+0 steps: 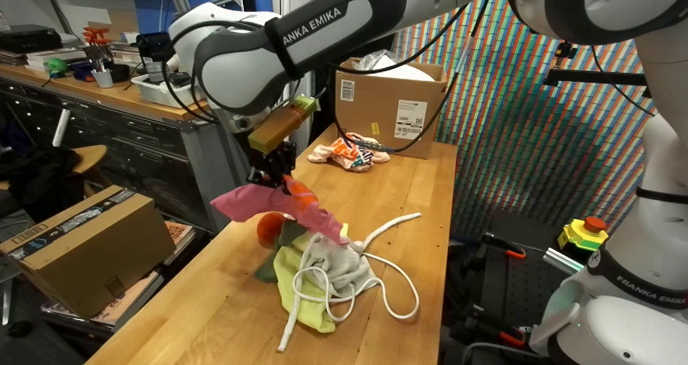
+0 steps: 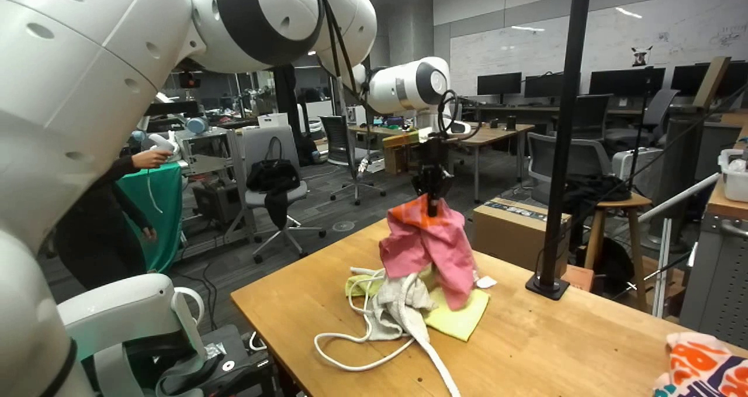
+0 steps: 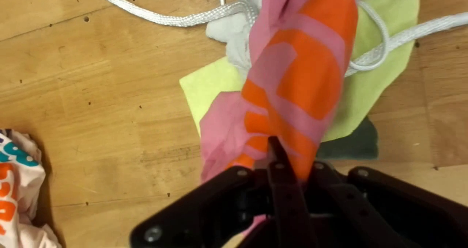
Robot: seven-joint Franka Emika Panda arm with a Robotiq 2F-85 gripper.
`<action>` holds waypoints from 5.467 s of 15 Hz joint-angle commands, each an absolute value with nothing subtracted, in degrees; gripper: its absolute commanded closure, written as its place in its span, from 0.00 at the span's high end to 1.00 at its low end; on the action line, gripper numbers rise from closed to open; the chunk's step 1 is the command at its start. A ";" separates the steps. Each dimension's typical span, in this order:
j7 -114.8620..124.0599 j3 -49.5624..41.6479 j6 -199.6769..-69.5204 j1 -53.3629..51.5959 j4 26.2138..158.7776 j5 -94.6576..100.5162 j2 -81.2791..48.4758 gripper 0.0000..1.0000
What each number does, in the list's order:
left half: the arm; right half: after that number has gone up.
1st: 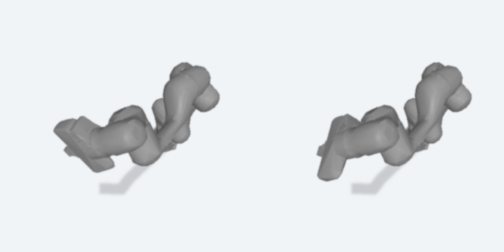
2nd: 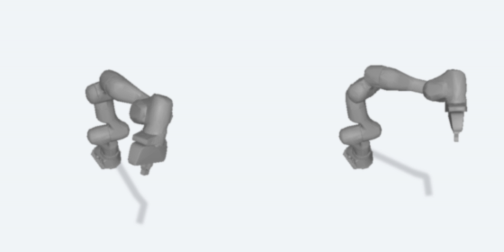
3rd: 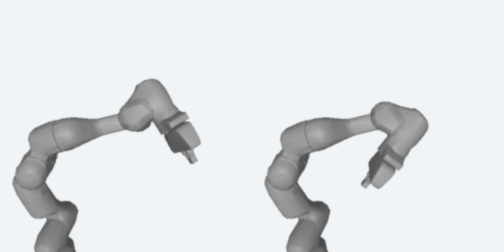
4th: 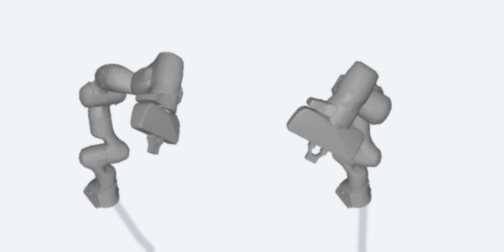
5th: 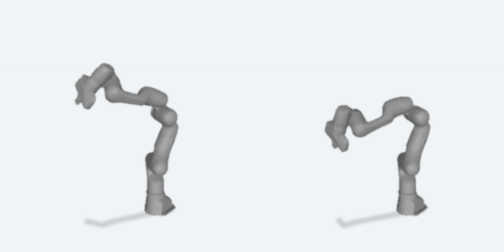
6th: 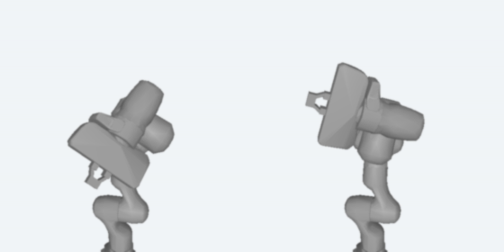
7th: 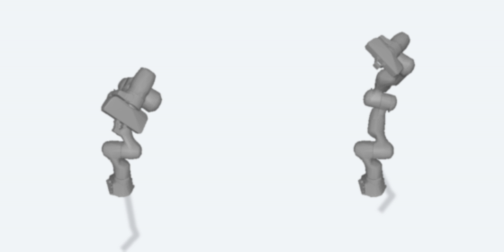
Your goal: Separate the things on the heap
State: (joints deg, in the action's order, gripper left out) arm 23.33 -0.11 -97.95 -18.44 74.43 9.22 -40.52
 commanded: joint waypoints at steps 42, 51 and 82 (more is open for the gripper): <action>34.35 6.72 -106.69 -28.15 33.19 -3.56 -69.28 0.33; 29.69 6.96 -90.38 -25.93 35.63 -3.62 -64.65 0.93; 24.49 4.74 -102.41 -11.95 83.95 -12.84 -36.10 1.00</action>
